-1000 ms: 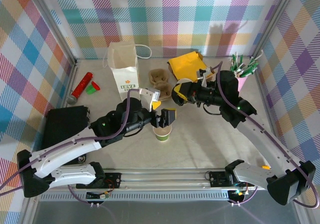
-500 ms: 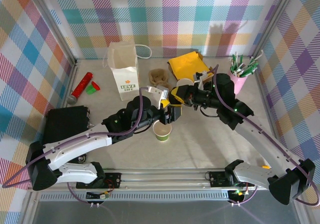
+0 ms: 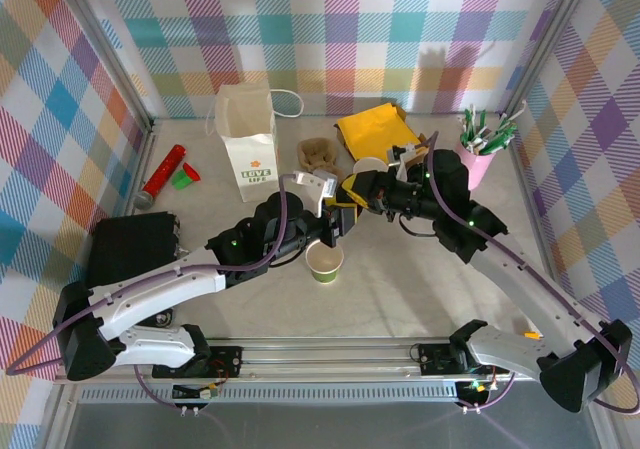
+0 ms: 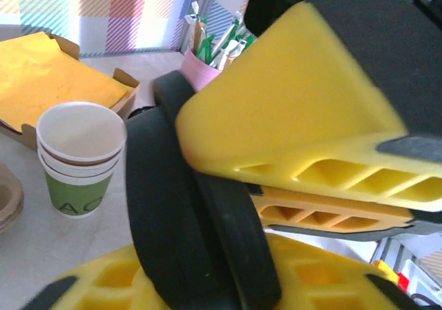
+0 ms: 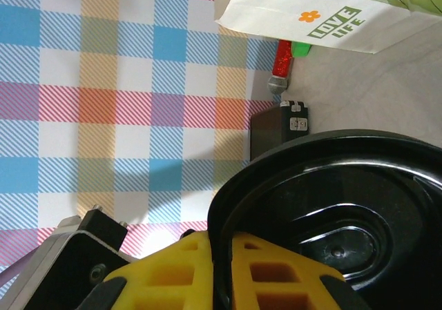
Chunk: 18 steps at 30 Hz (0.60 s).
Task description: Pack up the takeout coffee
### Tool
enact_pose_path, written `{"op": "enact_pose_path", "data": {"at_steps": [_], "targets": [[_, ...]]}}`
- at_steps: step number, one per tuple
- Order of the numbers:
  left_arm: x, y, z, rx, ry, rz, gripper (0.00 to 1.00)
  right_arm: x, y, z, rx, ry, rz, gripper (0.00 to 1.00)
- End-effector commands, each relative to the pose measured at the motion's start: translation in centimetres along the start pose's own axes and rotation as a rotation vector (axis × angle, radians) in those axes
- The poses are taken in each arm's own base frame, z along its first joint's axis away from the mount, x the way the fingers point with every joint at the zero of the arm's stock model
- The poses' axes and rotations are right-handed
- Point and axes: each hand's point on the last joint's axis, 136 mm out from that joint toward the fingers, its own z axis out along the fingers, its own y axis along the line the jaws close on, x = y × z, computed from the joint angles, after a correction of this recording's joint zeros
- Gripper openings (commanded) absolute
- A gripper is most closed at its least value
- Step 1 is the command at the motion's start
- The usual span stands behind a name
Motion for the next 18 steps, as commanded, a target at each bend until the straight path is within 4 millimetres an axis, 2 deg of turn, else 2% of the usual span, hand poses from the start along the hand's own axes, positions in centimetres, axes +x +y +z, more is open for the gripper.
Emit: {"op": "enact_pose_path", "data": {"at_steps": [1,6,12,14,16,18], "targets": [[-1.2,-1.4,-0.4,0.055,-0.041,0.015,0.22,0.8,0.9,-0.3,-0.030,0.021,-0.025,0.13],[-1.1,-1.6,-0.7,0.071,-0.037,0.010,0.20,0.6,1.0,-0.8,-0.005,0.000,-0.059,0.17],[-1.3,-1.3,-1.6,0.067,-0.042,-0.019,0.17,0.3,1.6,-2.3,0.046,-0.048,-0.167,0.35],[-1.3,-1.1,-1.8,0.069,-0.024,-0.043,0.16,0.1,2.1,-3.3,0.065,-0.071,-0.247,0.44],[-1.3,-0.5,-2.1,0.083,0.008,-0.091,0.15,-0.2,2.9,-4.9,0.104,-0.114,-0.354,0.55],[-1.3,0.0,-2.4,0.098,0.040,-0.142,0.15,-0.5,3.8,-6.7,0.126,-0.169,-0.475,0.61]]}}
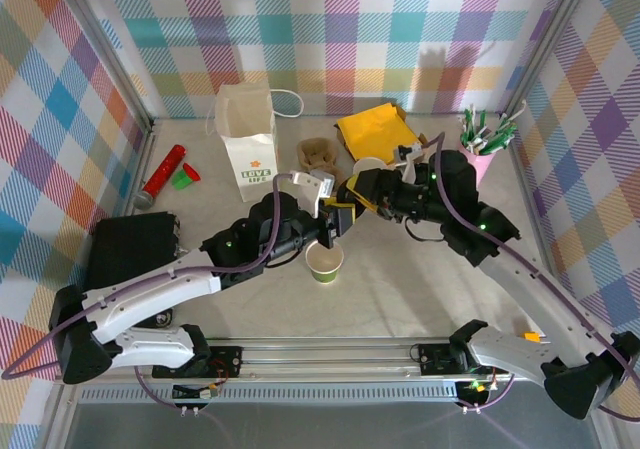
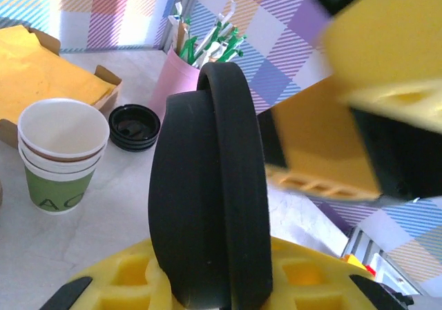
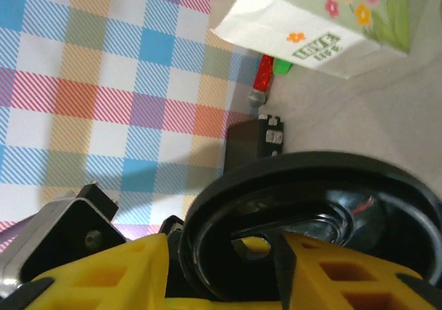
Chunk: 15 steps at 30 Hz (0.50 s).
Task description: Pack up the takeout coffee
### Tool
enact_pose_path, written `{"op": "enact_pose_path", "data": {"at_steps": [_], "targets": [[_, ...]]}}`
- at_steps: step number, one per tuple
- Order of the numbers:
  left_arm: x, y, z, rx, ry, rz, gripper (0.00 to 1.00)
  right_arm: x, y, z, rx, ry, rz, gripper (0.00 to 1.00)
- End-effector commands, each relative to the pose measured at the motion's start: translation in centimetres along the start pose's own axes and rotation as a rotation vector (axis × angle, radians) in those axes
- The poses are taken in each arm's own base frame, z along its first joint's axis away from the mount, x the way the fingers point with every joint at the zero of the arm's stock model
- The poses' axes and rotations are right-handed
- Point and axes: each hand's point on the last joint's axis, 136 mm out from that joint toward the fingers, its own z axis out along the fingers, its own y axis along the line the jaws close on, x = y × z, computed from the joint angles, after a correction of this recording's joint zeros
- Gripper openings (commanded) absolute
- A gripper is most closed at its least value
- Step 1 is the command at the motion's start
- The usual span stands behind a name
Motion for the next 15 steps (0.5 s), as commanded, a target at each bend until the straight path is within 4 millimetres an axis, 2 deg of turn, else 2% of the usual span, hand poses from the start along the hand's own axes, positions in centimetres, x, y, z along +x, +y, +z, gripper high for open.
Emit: {"op": "enact_pose_path", "data": {"at_steps": [1,5,7,9,12,15], "targets": [[-0.3,0.2,-1.2,0.041,0.041,-0.098,0.15,-1.2,1.9,-4.1,0.035,-0.113,-0.279,0.63],[-0.1,0.9,-2.1,0.032,0.099,-0.179,0.15,-0.9,3.5,-6.3,-0.013,-0.162,-0.487,0.69],[0.2,1.3,-2.3,0.029,0.149,-0.239,0.16,0.2,4.4,-6.7,-0.078,-0.137,-0.578,0.70],[0.4,1.3,-2.6,0.050,0.182,-0.288,0.16,1.1,4.5,-6.6,-0.116,-0.107,-0.636,0.71],[0.4,1.3,-3.2,0.060,0.203,-0.352,0.17,2.1,3.4,-5.8,-0.106,-0.066,-0.699,0.75],[1.3,2.3,-3.6,0.043,0.258,-0.461,0.17,2.6,1.7,-5.1,-0.052,-0.061,-0.780,0.74]]}}
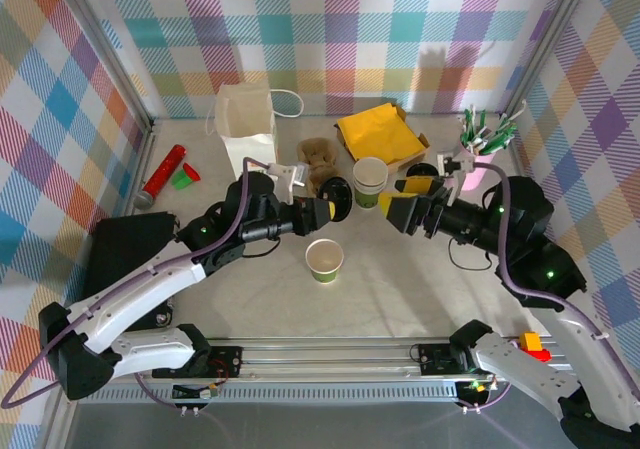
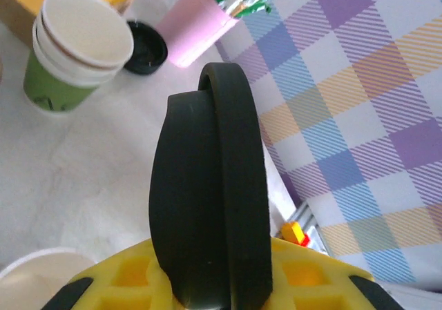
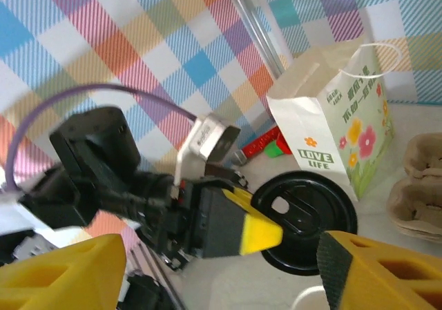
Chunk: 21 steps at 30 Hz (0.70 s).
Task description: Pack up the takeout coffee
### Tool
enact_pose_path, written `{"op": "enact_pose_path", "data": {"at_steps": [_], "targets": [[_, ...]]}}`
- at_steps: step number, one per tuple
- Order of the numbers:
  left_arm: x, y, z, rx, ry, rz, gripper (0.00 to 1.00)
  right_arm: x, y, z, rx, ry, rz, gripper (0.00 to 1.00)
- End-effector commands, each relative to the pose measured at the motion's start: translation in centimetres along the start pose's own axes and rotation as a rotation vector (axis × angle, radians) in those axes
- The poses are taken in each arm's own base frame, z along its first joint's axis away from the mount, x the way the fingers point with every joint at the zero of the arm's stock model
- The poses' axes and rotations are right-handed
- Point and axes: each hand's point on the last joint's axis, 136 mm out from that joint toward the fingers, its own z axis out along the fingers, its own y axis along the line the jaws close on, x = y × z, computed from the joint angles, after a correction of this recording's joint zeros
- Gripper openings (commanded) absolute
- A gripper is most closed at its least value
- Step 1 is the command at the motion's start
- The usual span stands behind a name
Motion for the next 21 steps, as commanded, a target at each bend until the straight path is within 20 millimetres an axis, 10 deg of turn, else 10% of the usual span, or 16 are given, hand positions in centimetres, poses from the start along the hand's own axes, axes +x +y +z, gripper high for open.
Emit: {"op": "enact_pose_path", "data": {"at_steps": [1,10,16,21], "targets": [[0.5,-0.6,-1.2,0.053,0.079,-0.160,0.16,2.2,-0.7,0.8,0.023,0.047,-0.180,0.74],[1.2,1.4,-1.4,0.012,0.124,-0.327,0.13,7.6,-2.9,4.0,0.220,0.157,-0.657,0.73],[1.2,2.4,-1.8,-0.025,0.091,-0.531,0.13,10.4,-0.9,5.7,0.129,0.119,-0.939,0.75],[1.3,2.7,-1.8,0.000,0.060,-0.643,0.13,9.0,-1.0,6.8,0.263,-0.008,-1.043,0.76]]}}
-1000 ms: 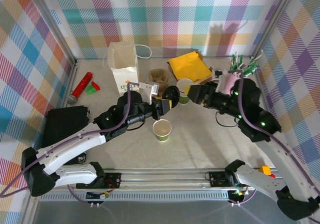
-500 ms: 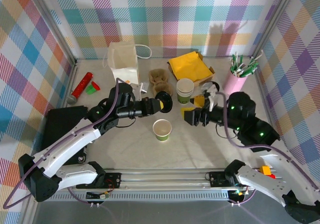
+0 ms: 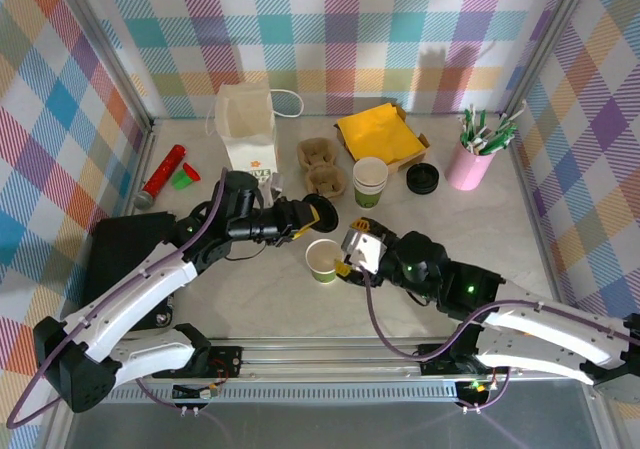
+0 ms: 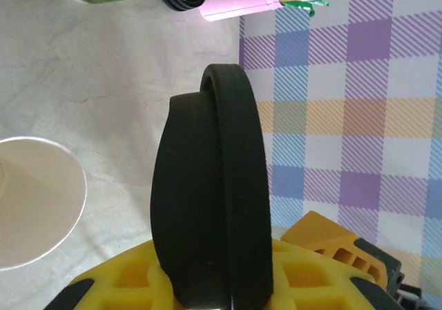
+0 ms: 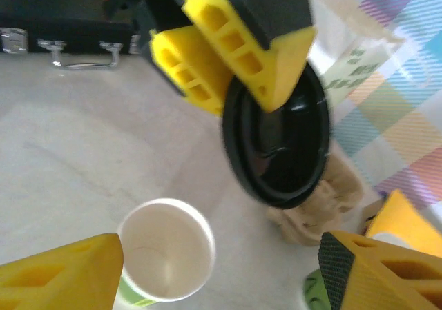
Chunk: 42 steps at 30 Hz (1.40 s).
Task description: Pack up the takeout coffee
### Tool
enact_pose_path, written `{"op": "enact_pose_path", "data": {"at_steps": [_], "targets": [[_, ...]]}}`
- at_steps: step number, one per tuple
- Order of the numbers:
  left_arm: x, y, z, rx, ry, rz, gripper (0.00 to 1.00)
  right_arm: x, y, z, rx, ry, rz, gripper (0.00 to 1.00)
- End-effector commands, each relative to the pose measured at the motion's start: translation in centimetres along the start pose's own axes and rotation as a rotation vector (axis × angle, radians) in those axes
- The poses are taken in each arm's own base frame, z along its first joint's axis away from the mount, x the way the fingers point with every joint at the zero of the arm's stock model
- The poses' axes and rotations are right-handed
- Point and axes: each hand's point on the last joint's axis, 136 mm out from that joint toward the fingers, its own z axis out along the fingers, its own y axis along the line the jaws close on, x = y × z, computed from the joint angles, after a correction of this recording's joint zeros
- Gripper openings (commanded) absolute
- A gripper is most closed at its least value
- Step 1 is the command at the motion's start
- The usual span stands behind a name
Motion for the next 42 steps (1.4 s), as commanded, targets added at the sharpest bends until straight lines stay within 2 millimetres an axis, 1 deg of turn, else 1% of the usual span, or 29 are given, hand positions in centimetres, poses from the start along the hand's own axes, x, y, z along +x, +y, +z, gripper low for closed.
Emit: {"op": "enact_pose_path", "data": {"at_steps": [1,2,5,8,15,18,22,26,30,34,42], "targets": [[-0.3,0.1,-0.6,0.013,-0.031,-0.127,0.13,-3.1,-3.1,0.1,0.210,-0.108,-0.099,0.75],[-0.4,0.4,-0.7,0.000,-0.038,-0.133,0.13,-3.1,-2.8,0.4,0.212,-0.109,-0.120,0.75],[-0.3,0.4,-0.8,0.005,-0.036,-0.141,0.13,-3.0,-2.3,1.1,0.219,-0.101,-0.165,0.75],[-0.3,0.2,-0.9,0.025,-0.040,-0.156,0.13,-2.7,-1.9,1.5,0.209,-0.081,-0.181,0.71],[-0.1,0.4,-1.4,0.021,-0.053,-0.161,0.12,-2.7,-2.0,1.5,0.228,-0.101,-0.157,0.62],[-0.1,0.3,-1.6,0.027,-0.056,-0.161,0.12,-2.5,-1.6,1.8,0.214,-0.100,-0.158,0.58],[-0.1,0.1,-1.9,0.032,-0.063,-0.160,0.12,-2.0,-1.0,2.2,0.193,-0.088,-0.168,0.58],[0.0,-0.1,-2.1,0.038,-0.060,-0.157,0.11,-1.9,-1.0,2.4,0.196,-0.081,-0.169,0.56],[0.1,-0.4,-2.3,0.044,-0.055,-0.152,0.11,-1.8,-1.1,2.7,0.202,-0.070,-0.171,0.51],[0.3,-0.6,-2.4,0.052,-0.043,-0.149,0.11,-1.8,-1.1,3.2,0.205,-0.054,-0.179,0.43],[0.6,-0.3,-2.5,0.046,-0.037,-0.150,0.10,-2.0,-1.3,3.6,0.215,-0.045,-0.178,0.36]]}}
